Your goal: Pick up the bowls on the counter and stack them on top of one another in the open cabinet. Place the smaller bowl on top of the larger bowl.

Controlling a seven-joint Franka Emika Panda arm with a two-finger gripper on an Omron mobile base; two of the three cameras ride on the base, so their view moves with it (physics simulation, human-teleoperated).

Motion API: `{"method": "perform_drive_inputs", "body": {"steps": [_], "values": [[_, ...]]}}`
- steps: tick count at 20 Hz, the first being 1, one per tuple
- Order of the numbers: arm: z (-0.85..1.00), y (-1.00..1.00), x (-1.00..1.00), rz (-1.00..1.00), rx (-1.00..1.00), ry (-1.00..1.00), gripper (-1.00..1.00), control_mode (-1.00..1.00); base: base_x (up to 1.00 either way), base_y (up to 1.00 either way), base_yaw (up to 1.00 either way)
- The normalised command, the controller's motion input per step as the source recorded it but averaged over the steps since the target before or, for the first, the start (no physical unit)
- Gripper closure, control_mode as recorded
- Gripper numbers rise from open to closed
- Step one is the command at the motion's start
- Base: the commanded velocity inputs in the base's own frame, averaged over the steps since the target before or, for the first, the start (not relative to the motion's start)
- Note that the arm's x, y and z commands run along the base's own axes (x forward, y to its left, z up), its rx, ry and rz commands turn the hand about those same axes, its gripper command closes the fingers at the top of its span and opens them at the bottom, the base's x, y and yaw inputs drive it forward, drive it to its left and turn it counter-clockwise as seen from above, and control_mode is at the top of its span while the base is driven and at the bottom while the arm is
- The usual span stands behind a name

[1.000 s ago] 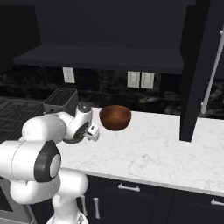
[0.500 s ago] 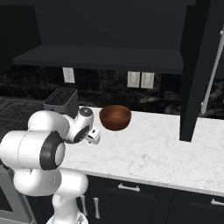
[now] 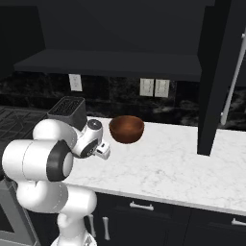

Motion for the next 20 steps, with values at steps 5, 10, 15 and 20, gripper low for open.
{"method": "perform_drive_inputs", "body": {"steps": [5,10,15,20], "values": [[0.25,0.00,-0.05,-0.08,0.00,-0.05,1.00,-1.00,0.00,0.00,0.00],[0.96,-0.27,-0.49,-0.22,0.00,-0.33,1.00,-1.00,0.00,0.00,0.00],[1.00,-0.58,-0.24,-0.29,0.01,-0.30,1.00,-1.00,0.00,0.00,0.00],[0.93,-0.59,0.16,-0.35,0.02,-0.04,1.00,-1.00,0.00,0.00,0.00]]}}
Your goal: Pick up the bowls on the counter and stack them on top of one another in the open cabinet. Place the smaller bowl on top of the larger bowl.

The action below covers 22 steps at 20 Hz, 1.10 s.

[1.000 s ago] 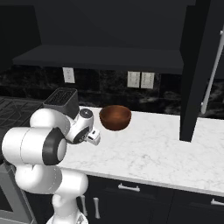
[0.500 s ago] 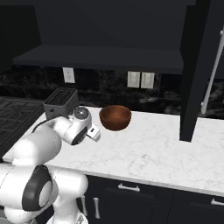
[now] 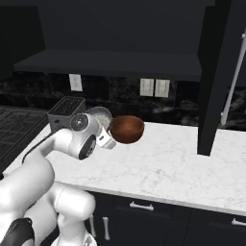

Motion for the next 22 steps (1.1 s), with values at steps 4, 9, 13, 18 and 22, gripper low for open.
{"method": "perform_drive_inputs", "body": {"steps": [4,9,13,18,22], "values": [[0.40,-0.68,0.42,-0.24,0.02,0.01,1.00,-1.00,0.00,0.00,0.00],[0.00,-0.52,0.33,-0.02,0.02,0.04,1.00,-1.00,0.00,0.00,0.00],[-0.24,-0.25,0.38,0.00,0.00,0.13,1.00,-1.00,0.00,0.00,0.00],[-0.19,-0.04,0.49,0.00,0.00,0.12,1.00,-1.00,0.00,0.00,0.00],[-0.32,0.00,0.50,0.00,0.00,0.04,1.00,-1.00,0.00,0.00,0.00]]}}
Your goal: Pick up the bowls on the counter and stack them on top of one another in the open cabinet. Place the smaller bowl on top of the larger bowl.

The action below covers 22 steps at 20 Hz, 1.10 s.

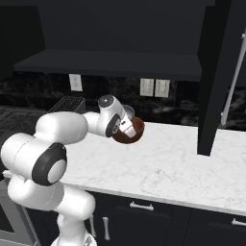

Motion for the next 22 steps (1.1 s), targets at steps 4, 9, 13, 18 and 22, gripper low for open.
{"method": "perform_drive_inputs", "body": {"steps": [4,9,13,18,22], "values": [[-0.34,0.00,0.48,0.00,0.00,0.01,1.00,-1.00,0.00,0.00,0.00],[-0.34,0.00,0.59,0.00,0.00,0.00,-1.00,-1.00,0.00,0.00,0.00],[-0.06,-0.03,0.32,0.00,0.00,0.00,-1.00,-1.00,0.00,0.00,0.00],[0.18,-0.10,-0.27,-0.01,0.04,0.04,-1.00,-1.00,0.00,0.00,0.00],[-0.05,-0.37,-0.53,0.01,0.09,0.26,-1.00,-1.00,0.00,0.00,0.00]]}}
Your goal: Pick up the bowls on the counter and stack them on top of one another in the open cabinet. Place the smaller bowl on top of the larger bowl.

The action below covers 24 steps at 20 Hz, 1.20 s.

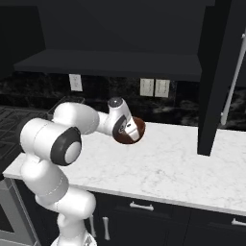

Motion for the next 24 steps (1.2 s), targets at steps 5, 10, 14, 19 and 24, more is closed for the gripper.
{"method": "perform_drive_inputs", "body": {"steps": [5,10,14,19,24], "values": [[-0.04,-0.09,0.40,0.09,0.07,0.17,-1.00,-1.00,0.00,0.00,0.00],[-0.49,0.00,0.09,0.04,0.06,0.13,-1.00,-1.00,0.00,0.00,0.00],[-0.58,0.00,0.00,0.01,0.09,0.05,-1.00,-1.00,0.00,0.00,0.00],[-0.69,0.00,-0.49,0.03,0.02,0.05,-1.00,-1.00,0.00,0.00,0.00],[0.09,-0.02,-0.18,0.00,0.01,-0.01,-1.00,-1.00,0.00,0.00,0.00]]}}
